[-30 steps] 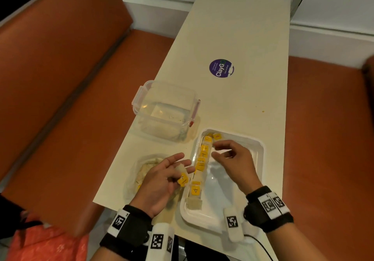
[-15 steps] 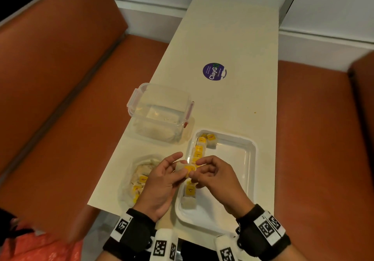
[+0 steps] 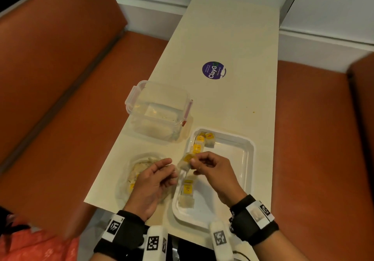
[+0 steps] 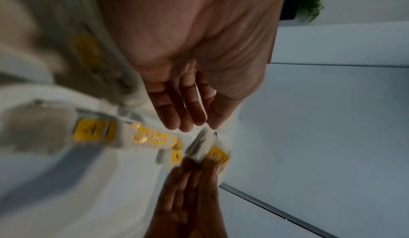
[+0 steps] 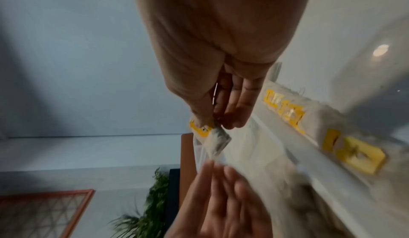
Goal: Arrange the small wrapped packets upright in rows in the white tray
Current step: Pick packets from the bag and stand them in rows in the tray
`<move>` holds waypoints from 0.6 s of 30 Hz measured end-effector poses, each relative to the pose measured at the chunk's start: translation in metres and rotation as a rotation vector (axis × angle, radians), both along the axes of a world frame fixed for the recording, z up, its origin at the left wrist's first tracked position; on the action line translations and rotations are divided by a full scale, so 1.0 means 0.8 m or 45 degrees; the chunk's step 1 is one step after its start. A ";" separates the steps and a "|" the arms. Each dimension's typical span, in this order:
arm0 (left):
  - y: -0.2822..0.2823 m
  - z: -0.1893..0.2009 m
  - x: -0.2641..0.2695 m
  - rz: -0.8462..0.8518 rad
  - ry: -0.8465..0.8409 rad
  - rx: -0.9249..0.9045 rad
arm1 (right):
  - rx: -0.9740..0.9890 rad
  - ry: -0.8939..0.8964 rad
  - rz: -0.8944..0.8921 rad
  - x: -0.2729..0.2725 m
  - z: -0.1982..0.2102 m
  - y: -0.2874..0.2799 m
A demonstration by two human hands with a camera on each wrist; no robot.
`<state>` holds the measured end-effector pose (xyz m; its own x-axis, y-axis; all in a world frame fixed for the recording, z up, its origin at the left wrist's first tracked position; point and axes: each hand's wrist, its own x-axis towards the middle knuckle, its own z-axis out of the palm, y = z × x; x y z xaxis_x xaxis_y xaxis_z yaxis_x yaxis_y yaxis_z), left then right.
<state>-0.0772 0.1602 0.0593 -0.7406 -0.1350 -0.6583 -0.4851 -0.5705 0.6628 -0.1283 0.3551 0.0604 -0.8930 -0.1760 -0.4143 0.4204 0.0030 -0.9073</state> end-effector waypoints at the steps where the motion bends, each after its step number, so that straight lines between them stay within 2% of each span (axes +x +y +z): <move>1: -0.009 -0.003 0.000 0.021 -0.017 -0.039 | 0.027 -0.009 -0.049 -0.009 -0.008 0.005; 5: -0.045 -0.010 0.006 0.060 -0.078 -0.211 | 0.322 0.011 -0.163 -0.050 -0.050 0.036; 7: -0.058 -0.014 0.010 0.007 -0.101 -0.428 | 0.458 0.060 -0.169 -0.068 -0.066 0.047; 12: -0.074 -0.037 0.017 -0.360 -0.097 -1.106 | 0.538 0.079 -0.181 -0.095 -0.093 0.049; 16: -0.080 -0.060 0.018 -0.628 -0.092 -1.446 | 0.586 0.069 -0.255 -0.106 -0.110 0.037; 18: -0.080 -0.067 0.019 -0.698 -0.114 -1.521 | 0.591 0.053 -0.313 -0.107 -0.114 0.033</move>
